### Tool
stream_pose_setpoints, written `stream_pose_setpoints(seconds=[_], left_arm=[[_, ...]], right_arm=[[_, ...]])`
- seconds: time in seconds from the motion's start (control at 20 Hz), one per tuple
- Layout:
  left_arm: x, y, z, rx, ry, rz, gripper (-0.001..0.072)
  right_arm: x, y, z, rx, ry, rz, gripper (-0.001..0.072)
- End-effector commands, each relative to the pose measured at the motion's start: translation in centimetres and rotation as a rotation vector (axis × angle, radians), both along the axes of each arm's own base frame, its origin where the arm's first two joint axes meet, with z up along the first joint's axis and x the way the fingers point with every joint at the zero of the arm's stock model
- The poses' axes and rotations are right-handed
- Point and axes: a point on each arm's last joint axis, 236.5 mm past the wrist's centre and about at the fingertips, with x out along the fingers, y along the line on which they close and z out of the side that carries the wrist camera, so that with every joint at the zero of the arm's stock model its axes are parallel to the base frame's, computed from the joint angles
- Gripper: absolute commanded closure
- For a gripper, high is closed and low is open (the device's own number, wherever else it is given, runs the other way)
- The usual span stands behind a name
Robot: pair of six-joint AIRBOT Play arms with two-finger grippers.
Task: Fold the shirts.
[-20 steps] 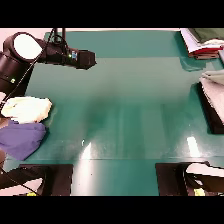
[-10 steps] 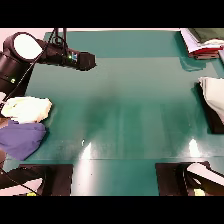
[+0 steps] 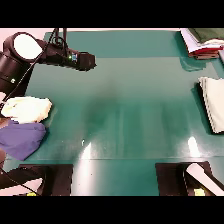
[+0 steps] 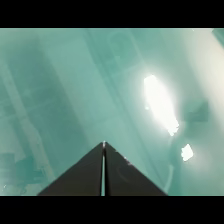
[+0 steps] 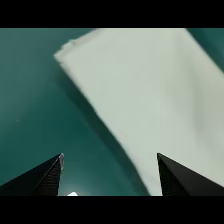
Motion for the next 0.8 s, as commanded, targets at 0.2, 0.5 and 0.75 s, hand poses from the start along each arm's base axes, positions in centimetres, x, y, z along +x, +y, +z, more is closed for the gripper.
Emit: stream_pose_setpoints(seconds=[0.2, 0.5, 0.75], left_arm=[[0.8, 0.0, 0.8, -0.02, -0.04, 0.019, 0.0685], [2.0, 0.0, 2.3, -0.057, -0.104, 0.049, 0.0685], [2.1, 0.0, 2.4, -0.059, -0.109, 0.052, 0.0685]], right_arm=[[6.5, 21.9, 2.6, 0.047, -0.107, 0.577, 0.0162], [5.4, 32.8, 1.1, 0.079, -0.062, 0.865, 0.0694], [4.9, 34.4, 1.1, 0.081, -0.06, 0.907, 0.0694]])
